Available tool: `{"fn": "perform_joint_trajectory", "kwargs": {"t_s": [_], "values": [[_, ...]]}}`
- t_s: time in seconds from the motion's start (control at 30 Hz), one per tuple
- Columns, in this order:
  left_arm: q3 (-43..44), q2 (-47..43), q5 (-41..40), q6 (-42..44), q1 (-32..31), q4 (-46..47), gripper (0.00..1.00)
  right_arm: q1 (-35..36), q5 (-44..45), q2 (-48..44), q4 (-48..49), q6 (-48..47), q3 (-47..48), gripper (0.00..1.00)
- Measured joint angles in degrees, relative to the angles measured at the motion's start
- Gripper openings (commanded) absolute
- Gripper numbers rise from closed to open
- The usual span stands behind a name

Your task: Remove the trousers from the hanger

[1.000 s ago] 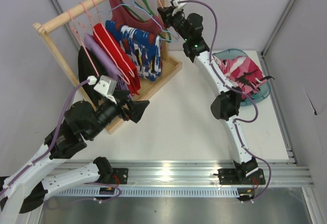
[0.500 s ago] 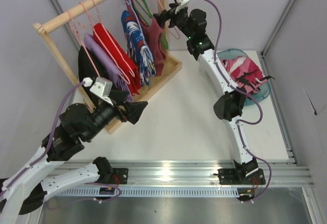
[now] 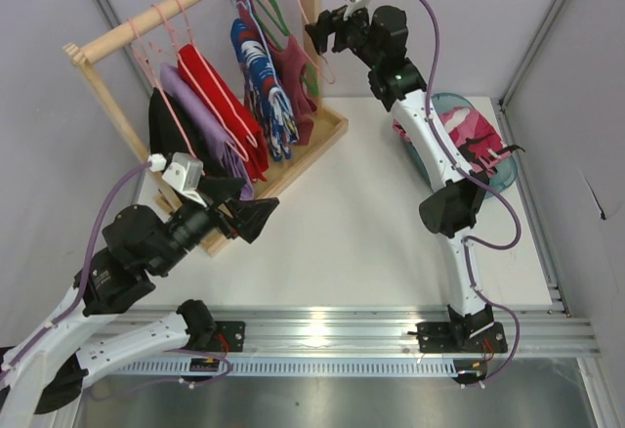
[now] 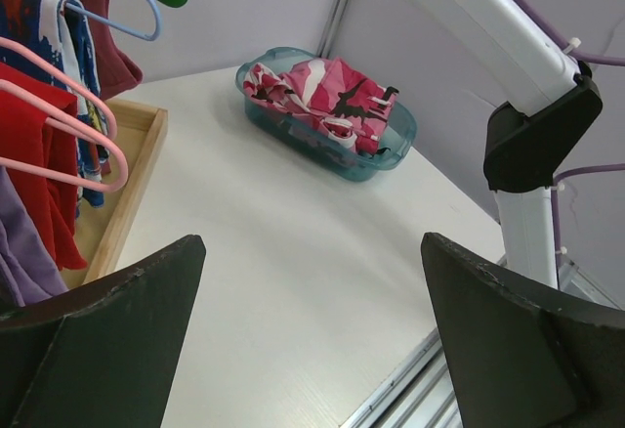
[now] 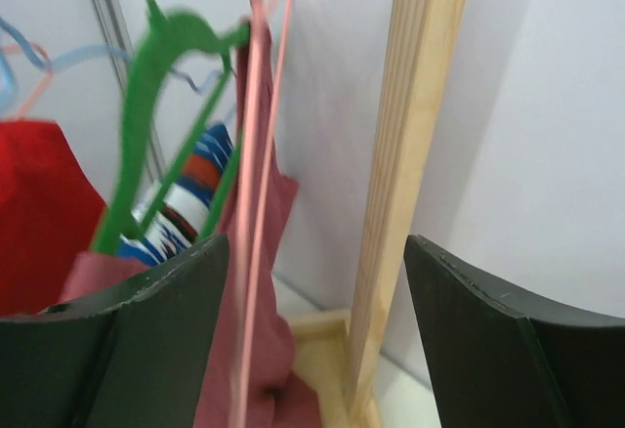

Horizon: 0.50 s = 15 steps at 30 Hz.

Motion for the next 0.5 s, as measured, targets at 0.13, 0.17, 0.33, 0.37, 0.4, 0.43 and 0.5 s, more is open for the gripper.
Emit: {"fn": "perform_joint_trajectory", "kwargs": {"t_s": [0.13, 0.17, 0.33, 0.37, 0.4, 0.43, 0.5], "values": [[-0.04, -0.11, 0.35, 0.00, 0.00, 0.28, 1.00, -0.55, -1.20, -0.13, -2.99, 0.04, -3.93, 0.79], [-0.11, -0.11, 0.39, -0.02, 0.00, 0.35, 0.99, -0.59, -1.51, -0.13, -3.76, 0.00, -4.92, 0.79], [-0.42, 0.04, 0.39, 0.00, 0.02, 0.37, 0.99, -0.57, -1.64, -0.13, -6.95, -0.66, -7.19, 0.52], [-0.48, 0.04, 0.39, -0.02, 0.02, 0.42, 0.99, -0.50, -1.62, -0.13, -7.02, -0.92, -7.19, 0.32], [-0.55, 0.04, 0.39, 0.00, 0.02, 0.42, 0.99, -0.39, -1.60, -0.13, -7.06, -1.62, -7.19, 0.24], [-0.59, 0.04, 0.39, 0.00, 0.02, 0.44, 0.99, -0.28, -1.44, -0.13, -7.08, -1.60, -7.19, 0.10], [-0.59, 0.04, 0.37, 0.00, 0.02, 0.44, 0.99, -0.17, -1.14, -0.20, -7.23, -1.88, -7.19, 0.00]]}}
